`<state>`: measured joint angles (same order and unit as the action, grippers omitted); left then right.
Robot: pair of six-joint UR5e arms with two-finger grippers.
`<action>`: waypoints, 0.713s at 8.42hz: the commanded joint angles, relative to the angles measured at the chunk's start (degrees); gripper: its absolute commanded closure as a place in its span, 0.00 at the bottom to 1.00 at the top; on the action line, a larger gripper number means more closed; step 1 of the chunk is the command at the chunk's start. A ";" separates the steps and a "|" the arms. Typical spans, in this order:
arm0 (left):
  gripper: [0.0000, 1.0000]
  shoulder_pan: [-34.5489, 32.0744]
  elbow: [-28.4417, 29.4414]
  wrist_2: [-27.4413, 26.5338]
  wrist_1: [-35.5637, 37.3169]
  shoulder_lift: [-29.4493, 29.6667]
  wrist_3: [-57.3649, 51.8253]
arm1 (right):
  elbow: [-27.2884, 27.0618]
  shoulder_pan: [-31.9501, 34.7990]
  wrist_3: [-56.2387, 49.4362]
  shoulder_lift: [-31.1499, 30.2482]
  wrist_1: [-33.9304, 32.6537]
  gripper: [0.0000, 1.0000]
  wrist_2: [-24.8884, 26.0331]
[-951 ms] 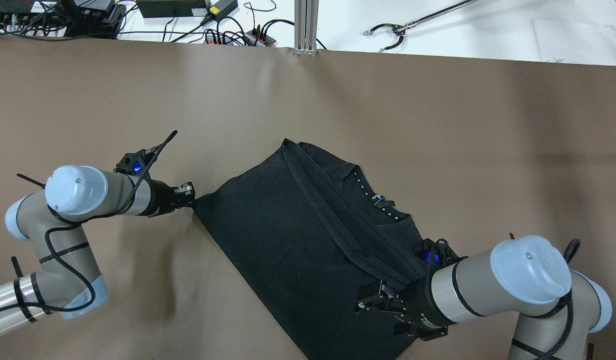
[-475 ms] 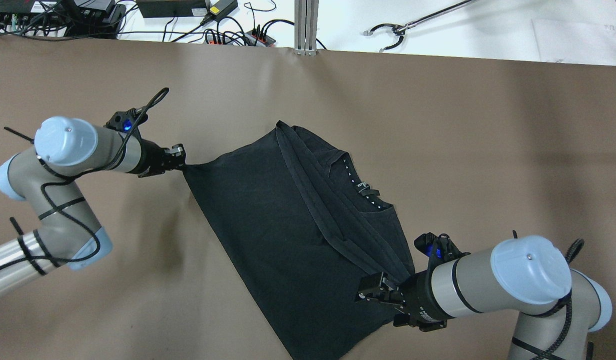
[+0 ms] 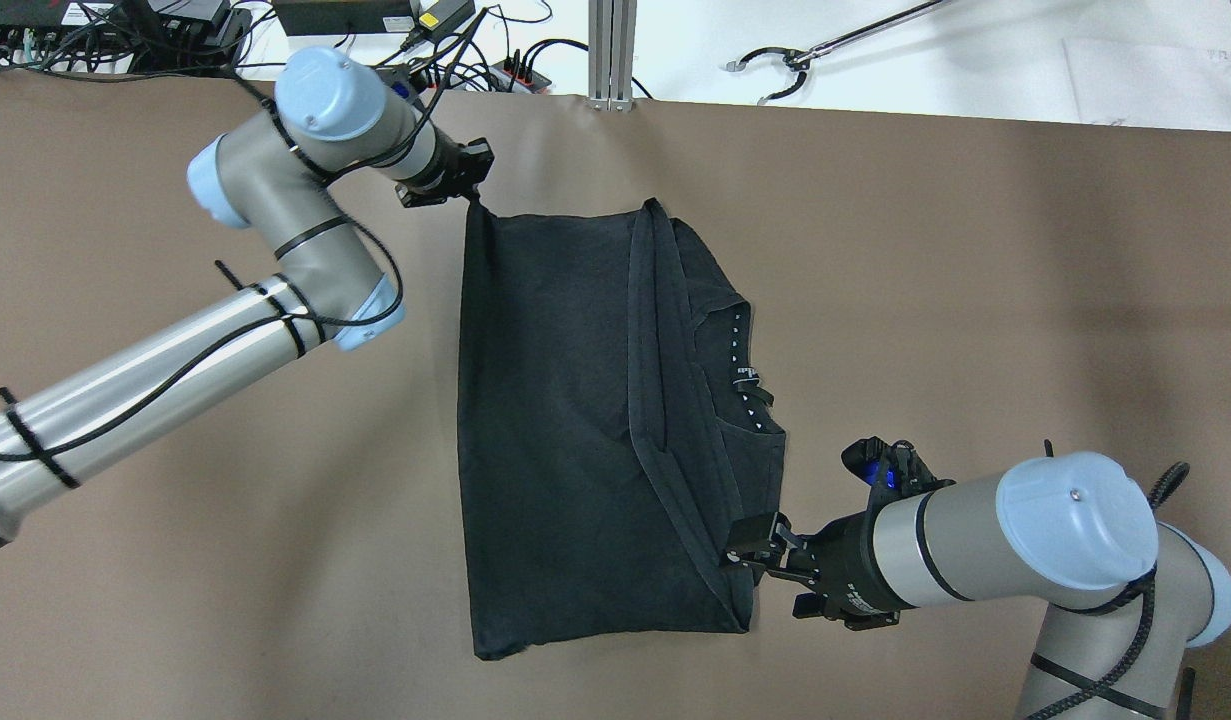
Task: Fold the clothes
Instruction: 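Pull the held corner away from the robot with the left gripper, straightening the shirt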
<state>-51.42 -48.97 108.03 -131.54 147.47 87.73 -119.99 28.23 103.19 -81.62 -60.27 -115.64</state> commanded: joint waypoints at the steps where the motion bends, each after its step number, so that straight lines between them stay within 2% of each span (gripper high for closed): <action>1: 1.00 0.00 12.04 -3.08 -1.25 8.97 -0.46 | 0.02 -0.28 -0.10 0.14 -0.03 0.05 3.57; 2: 1.00 0.18 16.93 -5.88 -2.65 11.76 -0.46 | 0.02 -0.55 -0.10 0.14 -0.03 0.05 5.15; 3: 1.00 0.18 17.85 -6.25 -3.10 12.49 -0.46 | 0.02 -0.98 -0.18 0.06 -0.37 0.05 6.64; 4: 0.54 0.18 17.68 -6.52 -3.19 12.58 -0.63 | 0.02 -1.34 -0.19 0.06 -1.68 0.05 8.48; 5: 0.06 -0.08 14.55 -6.61 -3.19 11.28 -1.59 | 0.11 -2.82 -0.45 2.14 -4.83 0.05 11.72; 6: 0.06 0.00 8.43 -6.52 -3.19 6.74 -1.60 | 1.15 -3.88 -3.06 6.60 -10.69 0.05 14.97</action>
<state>-51.36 -33.30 101.70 -134.61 159.02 86.71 -119.89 26.30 102.77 -80.38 -63.33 -106.19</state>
